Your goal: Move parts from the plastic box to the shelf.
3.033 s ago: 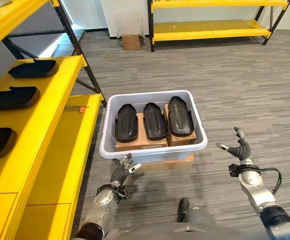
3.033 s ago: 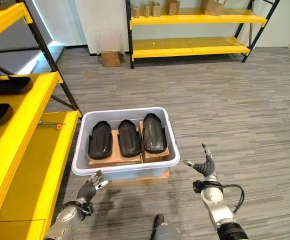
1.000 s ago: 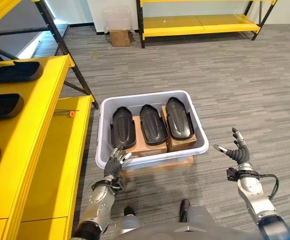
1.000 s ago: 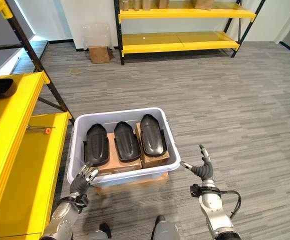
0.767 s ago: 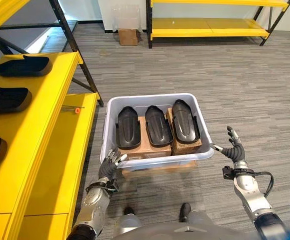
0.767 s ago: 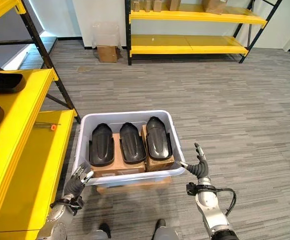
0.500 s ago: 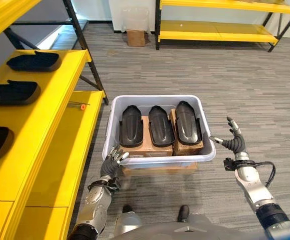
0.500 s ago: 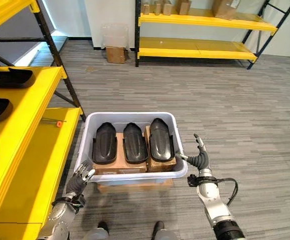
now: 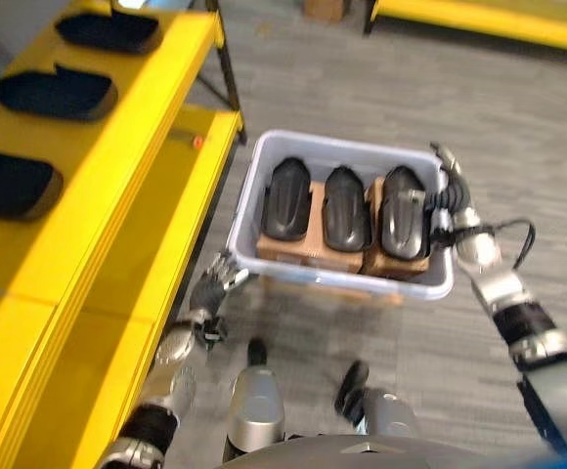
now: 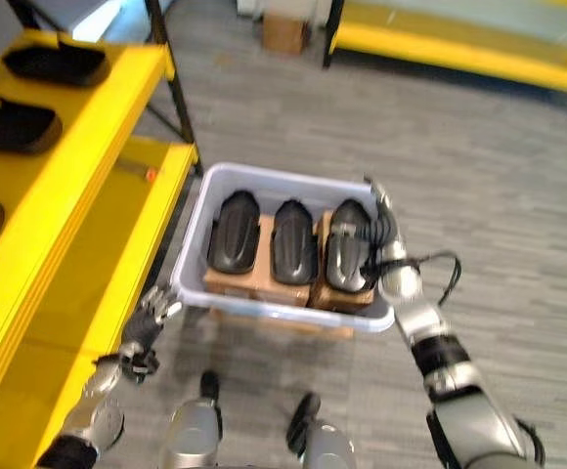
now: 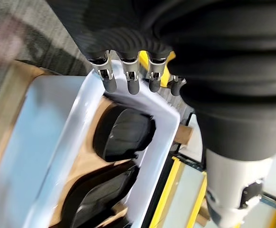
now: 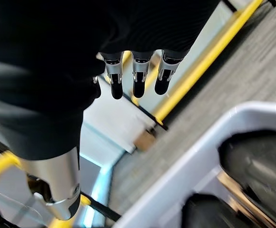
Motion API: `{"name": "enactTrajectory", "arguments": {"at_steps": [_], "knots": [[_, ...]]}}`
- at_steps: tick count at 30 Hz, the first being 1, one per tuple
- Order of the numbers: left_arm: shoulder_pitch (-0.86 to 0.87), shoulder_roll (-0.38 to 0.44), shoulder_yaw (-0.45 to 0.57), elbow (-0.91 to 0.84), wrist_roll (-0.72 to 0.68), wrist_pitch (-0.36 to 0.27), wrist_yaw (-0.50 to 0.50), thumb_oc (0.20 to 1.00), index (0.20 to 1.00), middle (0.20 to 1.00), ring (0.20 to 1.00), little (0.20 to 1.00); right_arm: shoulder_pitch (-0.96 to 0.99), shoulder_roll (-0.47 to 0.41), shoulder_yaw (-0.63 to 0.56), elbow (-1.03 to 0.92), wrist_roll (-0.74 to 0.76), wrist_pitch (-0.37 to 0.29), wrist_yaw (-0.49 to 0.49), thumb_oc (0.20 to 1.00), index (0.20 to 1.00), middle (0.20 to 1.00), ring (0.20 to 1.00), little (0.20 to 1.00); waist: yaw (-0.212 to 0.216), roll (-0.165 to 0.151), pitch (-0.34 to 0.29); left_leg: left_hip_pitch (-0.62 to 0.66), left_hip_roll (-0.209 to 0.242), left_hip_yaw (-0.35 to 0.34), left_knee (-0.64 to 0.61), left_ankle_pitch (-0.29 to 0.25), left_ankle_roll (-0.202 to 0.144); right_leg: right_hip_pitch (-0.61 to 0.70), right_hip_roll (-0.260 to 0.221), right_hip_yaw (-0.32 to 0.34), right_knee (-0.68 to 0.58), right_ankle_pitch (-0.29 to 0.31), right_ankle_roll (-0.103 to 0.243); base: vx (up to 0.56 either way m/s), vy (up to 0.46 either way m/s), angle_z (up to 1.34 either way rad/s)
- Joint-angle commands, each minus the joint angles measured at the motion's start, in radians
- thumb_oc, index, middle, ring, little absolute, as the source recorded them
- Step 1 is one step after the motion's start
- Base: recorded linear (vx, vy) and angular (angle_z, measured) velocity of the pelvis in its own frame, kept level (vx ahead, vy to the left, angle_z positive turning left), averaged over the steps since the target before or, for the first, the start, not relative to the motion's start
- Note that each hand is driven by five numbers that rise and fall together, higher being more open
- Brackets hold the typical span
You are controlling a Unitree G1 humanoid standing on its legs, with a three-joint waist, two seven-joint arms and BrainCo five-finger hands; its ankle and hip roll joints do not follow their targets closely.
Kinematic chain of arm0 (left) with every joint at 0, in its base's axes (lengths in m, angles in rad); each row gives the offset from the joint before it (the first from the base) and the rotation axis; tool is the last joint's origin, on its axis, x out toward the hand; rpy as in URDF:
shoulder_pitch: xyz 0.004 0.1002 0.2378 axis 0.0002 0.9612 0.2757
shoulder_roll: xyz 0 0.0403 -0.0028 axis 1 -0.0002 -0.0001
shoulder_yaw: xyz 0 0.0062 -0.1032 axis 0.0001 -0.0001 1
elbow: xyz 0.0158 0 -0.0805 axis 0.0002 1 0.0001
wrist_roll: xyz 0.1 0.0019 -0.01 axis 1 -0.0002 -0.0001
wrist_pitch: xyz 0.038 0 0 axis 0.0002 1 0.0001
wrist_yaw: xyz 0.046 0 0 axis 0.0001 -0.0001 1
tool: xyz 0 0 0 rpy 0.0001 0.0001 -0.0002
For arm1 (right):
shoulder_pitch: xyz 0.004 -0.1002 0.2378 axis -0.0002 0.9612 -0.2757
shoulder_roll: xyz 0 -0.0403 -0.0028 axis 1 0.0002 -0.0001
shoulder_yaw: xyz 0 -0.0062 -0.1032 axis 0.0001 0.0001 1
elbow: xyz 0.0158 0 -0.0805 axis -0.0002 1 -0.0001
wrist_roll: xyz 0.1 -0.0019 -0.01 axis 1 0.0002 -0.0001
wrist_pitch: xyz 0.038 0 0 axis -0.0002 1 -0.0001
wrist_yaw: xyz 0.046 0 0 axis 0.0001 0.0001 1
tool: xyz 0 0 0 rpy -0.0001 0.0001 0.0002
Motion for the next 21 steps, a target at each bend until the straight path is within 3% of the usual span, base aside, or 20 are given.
{"name": "enactTrajectory", "arguments": {"at_steps": [1, 8, 14, 17, 18, 19, 21], "knots": [[0.029, 0.026, -0.013, -0.102, -0.051, -0.071, -0.022, 1.0, 1.0, 1.0, 1.0, 1.0, 0.027, -0.035, 0.022, -0.023, -0.026, -0.005, -0.075, 1.0, 1.0, 1.0, 1.0, 1.0, 0.002, -0.002, -0.025, -0.058, 0.012, -0.095, 0.048, -0.012, -0.041, 0.084, -0.04, 0.026, 0.056, -0.078, 0.05, -0.18, 0.067, 0.09], [-0.047, 0.034, -0.047, -0.224, -0.109, -0.09, 0.031, 1.0, 1.0, 1.0, 1.0, 1.0, -0.091, -0.049, 0.068, 0.096, -0.097, 0.01, -0.149, 1.0, 1.0, 1.0, 1.0, 1.0, 0.006, 0.033, 0.074, -0.21, -0.024, -0.121, 0.127, -0.03, -0.006, -0.127, -0.078, 0.052, 0.215, -0.097, 0.046, -0.16, 0.038, 0.05], [-0.064, 0.036, -0.054, -0.27, -0.132, -0.085, 0.056, 1.0, 1.0, 1.0, 1.0, 1.0, -0.141, -0.055, 0.068, 0.161, -0.103, 0.05, -0.25, 1.0, 1.0, 1.0, 1.0, 1.0, 0.005, 0.046, 0.084, -0.302, -0.037, -0.12, 0.151, -0.033, 0.009, -0.247, -0.089, 0.068, 0.275, -0.101, 0.044, -0.07, 0.018, -0.01], [-0.061, 0.035, -0.066, -0.285, -0.133, -0.081, 0.079, 1.0, 1.0, 1.0, 1.0, 1.0, -0.155, -0.057, 0.063, 0.191, -0.168, 0.1, -0.362, 1.0, 1.0, 1.0, 1.0, 1.0, 0.003, 0.05, 0.084, -0.331, -0.046, -0.121, 0.174, -0.061, 0.009, -0.285, -0.094, 0.085, 0.311, -0.126, 0.054, -0.03, -0.001, -0.01], [-0.064, 0.034, -0.067, -0.287, -0.136, -0.082, 0.08, 1.0, 1.0, 1.0, 1.0, 1.0, -0.163, -0.06, 0.06, 0.195, -0.178, 0.109, -0.391, 1.0, 1.0, 1.0, 1.0, 1.0, 0.004, 0.054, 0.084, -0.356, -0.045, -0.119, 0.171, -0.039, 0.018, -0.309, -0.092, 0.078, 0.308, -0.105, 0.043, 0.0, 0.0, 0.0], [-0.056, 0.034, -0.071, -0.286, -0.137, -0.084, 0.078, 1.0, 1.0, 1.0, 1.0, 1.0, -0.165, -0.061, 0.06, 0.202, -0.183, 0.11, -0.415, 1.0, 1.0, 1.0, 1.0, 1.0, 0.002, 0.054, 0.084, -0.354, -0.049, -0.121, 0.185, -0.066, 0.013, -0.312, -0.094, 0.089, 0.324, -0.128, 0.054, -0.05, -0.016, -0.04], [-0.05, 0.033, -0.078, -0.29, -0.142, -0.087, 0.077, 1.0, 1.0, 1.0, 1.0, 1.0, -0.179, -0.064, 0.055, 0.209, -0.198, 0.109, -0.405, 1.0, 1.0, 1.0, 1.0, 1.0, 0.002, 0.06, 0.084, -0.373, -0.053, -0.123, 0.191, -0.068, 0.016, -0.335, -0.093, 0.091, 0.333, -0.128, 0.051, -0.02, 0.003, -0.03]]}}
